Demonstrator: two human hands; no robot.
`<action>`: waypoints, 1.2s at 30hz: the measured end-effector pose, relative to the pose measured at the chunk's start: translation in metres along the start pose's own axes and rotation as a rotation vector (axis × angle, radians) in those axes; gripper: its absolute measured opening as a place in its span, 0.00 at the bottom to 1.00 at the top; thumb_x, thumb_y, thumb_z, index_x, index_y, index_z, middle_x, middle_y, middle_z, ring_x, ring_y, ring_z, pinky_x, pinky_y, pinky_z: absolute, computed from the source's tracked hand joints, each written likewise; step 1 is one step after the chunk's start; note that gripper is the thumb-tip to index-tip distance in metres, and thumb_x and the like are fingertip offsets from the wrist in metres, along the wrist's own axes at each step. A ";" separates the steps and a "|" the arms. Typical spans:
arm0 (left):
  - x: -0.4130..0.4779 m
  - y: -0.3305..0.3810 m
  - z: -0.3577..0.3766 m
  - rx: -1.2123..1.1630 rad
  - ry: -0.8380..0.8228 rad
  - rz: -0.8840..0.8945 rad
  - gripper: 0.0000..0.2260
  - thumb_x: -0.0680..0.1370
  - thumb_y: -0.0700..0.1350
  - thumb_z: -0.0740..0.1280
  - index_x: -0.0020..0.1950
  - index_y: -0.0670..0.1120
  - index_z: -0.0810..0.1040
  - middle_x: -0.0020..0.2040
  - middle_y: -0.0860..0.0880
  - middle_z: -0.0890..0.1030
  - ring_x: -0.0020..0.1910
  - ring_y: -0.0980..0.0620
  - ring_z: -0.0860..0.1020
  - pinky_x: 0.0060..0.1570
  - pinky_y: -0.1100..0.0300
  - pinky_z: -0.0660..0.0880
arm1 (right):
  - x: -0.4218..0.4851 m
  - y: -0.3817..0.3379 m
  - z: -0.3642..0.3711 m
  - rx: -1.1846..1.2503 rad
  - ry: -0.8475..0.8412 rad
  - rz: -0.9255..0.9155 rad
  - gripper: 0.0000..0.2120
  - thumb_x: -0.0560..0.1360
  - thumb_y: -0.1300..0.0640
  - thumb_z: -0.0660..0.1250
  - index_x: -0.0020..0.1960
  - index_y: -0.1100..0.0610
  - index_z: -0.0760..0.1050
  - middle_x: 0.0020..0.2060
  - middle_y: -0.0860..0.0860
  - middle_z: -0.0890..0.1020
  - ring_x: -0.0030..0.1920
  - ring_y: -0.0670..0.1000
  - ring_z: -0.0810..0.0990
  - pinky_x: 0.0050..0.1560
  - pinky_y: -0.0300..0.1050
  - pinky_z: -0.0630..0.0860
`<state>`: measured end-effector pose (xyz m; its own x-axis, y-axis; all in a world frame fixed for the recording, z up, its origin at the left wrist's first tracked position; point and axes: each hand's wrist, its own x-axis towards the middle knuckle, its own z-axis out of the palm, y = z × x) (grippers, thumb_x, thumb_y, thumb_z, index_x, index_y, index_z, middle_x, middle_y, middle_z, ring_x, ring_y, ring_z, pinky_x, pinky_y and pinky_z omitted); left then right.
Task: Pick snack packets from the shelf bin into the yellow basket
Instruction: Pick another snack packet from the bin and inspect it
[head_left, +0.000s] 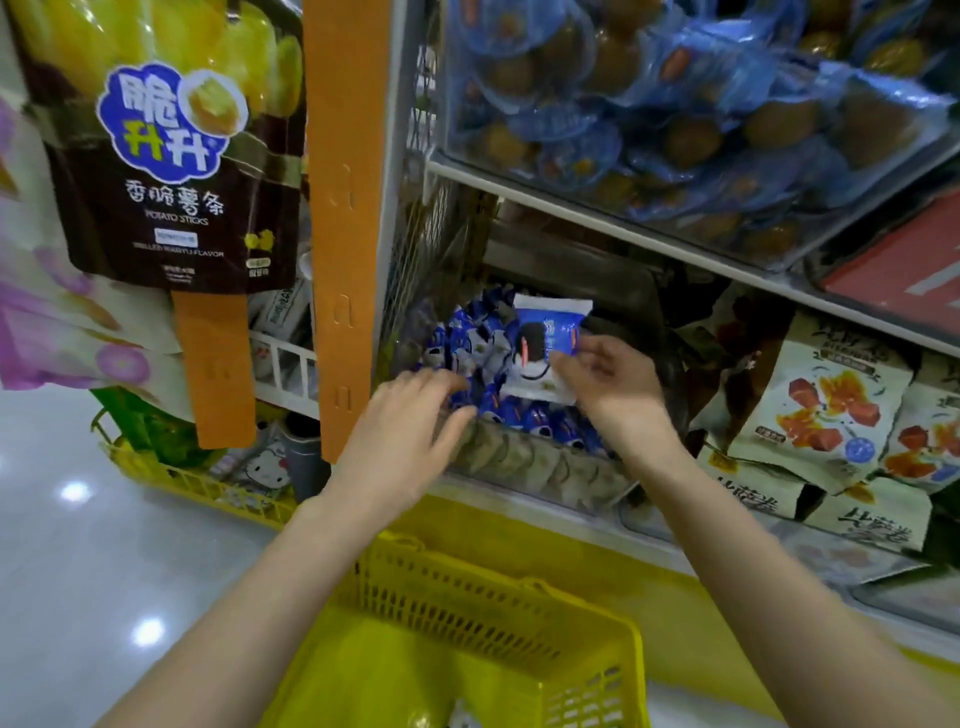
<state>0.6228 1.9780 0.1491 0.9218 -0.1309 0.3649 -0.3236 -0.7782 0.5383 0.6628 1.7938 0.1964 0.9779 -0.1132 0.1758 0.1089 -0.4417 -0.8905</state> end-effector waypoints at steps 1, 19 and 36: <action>0.000 -0.002 0.002 0.095 -0.014 0.019 0.13 0.80 0.53 0.58 0.58 0.48 0.75 0.54 0.49 0.78 0.55 0.50 0.73 0.54 0.58 0.64 | 0.013 0.002 0.008 -0.063 0.005 0.005 0.04 0.73 0.56 0.70 0.46 0.54 0.76 0.38 0.50 0.80 0.41 0.45 0.78 0.43 0.36 0.74; 0.001 -0.007 0.013 0.224 0.020 0.091 0.10 0.78 0.49 0.61 0.44 0.46 0.79 0.40 0.49 0.80 0.44 0.47 0.76 0.49 0.57 0.61 | 0.085 0.023 0.062 -0.730 -0.377 0.113 0.11 0.73 0.54 0.70 0.37 0.60 0.77 0.32 0.52 0.79 0.33 0.47 0.77 0.36 0.39 0.75; 0.002 -0.006 0.015 0.218 0.018 0.096 0.18 0.78 0.52 0.50 0.45 0.48 0.79 0.41 0.51 0.80 0.44 0.49 0.75 0.48 0.57 0.61 | 0.083 0.024 0.038 -0.438 -0.194 0.028 0.09 0.78 0.53 0.62 0.49 0.58 0.76 0.36 0.50 0.80 0.37 0.46 0.79 0.48 0.47 0.79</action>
<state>0.6299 1.9734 0.1347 0.8842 -0.2015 0.4214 -0.3545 -0.8770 0.3245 0.7537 1.8077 0.1741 0.9992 0.0189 0.0353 0.0369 -0.7792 -0.6257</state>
